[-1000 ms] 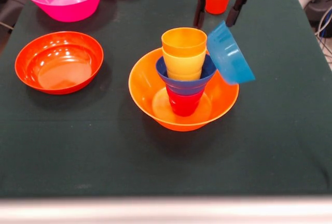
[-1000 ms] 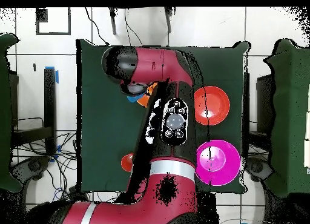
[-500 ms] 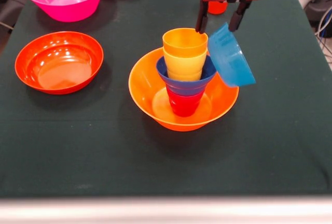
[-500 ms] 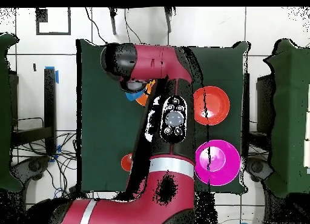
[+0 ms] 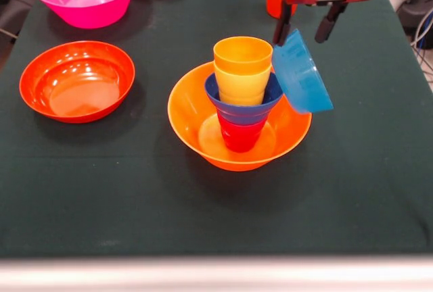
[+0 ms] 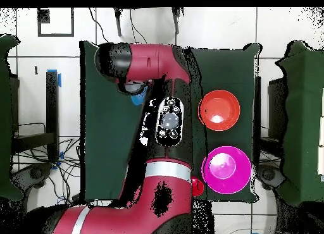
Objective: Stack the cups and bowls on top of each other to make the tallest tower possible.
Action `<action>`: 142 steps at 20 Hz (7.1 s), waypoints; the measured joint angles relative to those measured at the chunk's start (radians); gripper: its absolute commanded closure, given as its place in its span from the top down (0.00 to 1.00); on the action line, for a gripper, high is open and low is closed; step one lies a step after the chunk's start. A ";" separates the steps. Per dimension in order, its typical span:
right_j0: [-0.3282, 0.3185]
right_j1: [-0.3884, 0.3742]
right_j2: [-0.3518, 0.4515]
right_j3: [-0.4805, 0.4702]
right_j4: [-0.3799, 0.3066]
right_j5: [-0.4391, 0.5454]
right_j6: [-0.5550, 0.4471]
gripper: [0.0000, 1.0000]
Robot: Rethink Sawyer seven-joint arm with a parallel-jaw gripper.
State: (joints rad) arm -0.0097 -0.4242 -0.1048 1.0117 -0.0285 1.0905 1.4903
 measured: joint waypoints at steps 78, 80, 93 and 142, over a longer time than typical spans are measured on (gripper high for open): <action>0.207 -0.076 -0.184 0.308 0.358 -0.063 0.140 1.00; 0.194 -0.115 -0.151 0.390 0.413 -0.118 0.140 1.00; 0.070 -0.179 0.002 0.713 0.441 -0.492 0.140 1.00; 0.069 0.060 0.067 0.384 0.154 -0.401 0.140 1.00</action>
State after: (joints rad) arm 0.0592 -0.3642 -0.0378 1.3955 0.1256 0.6898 1.6300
